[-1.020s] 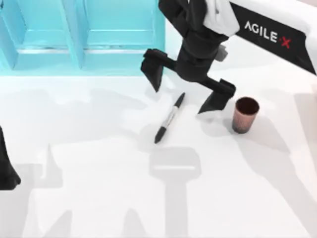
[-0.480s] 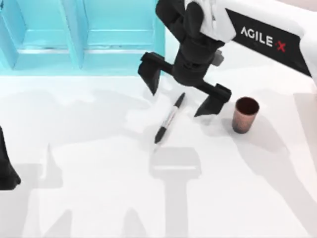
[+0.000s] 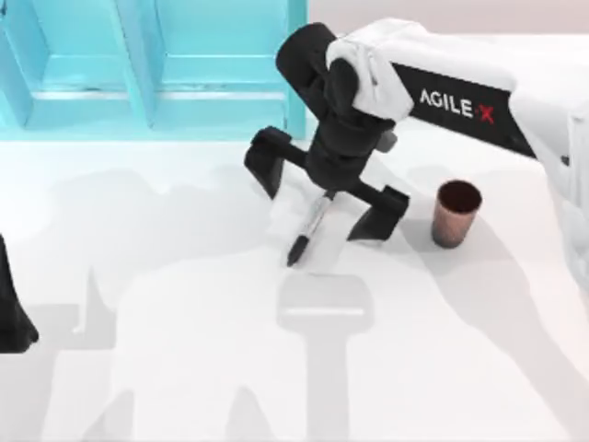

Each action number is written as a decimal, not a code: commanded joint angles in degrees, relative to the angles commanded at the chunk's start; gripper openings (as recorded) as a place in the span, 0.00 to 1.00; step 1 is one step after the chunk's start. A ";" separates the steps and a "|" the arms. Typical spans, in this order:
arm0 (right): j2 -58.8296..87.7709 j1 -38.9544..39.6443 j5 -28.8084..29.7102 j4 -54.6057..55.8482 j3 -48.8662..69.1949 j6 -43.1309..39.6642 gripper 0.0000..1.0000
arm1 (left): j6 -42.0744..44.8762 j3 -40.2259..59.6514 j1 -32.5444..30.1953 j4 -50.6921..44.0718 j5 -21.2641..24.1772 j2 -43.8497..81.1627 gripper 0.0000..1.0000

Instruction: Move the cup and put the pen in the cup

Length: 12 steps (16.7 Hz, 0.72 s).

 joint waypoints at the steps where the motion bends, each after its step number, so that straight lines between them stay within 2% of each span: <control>1: 0.28 0.04 0.01 0.47 -0.19 0.05 1.00 | 0.00 0.00 0.00 0.00 0.00 0.00 1.00; 4: 0.29 0.05 0.01 0.50 -0.20 0.05 1.00 | 0.00 0.00 0.00 0.00 0.00 0.00 1.00; 12: 0.29 0.05 0.01 0.50 -0.20 0.05 0.40 | 0.00 0.00 0.00 0.00 0.00 0.00 1.00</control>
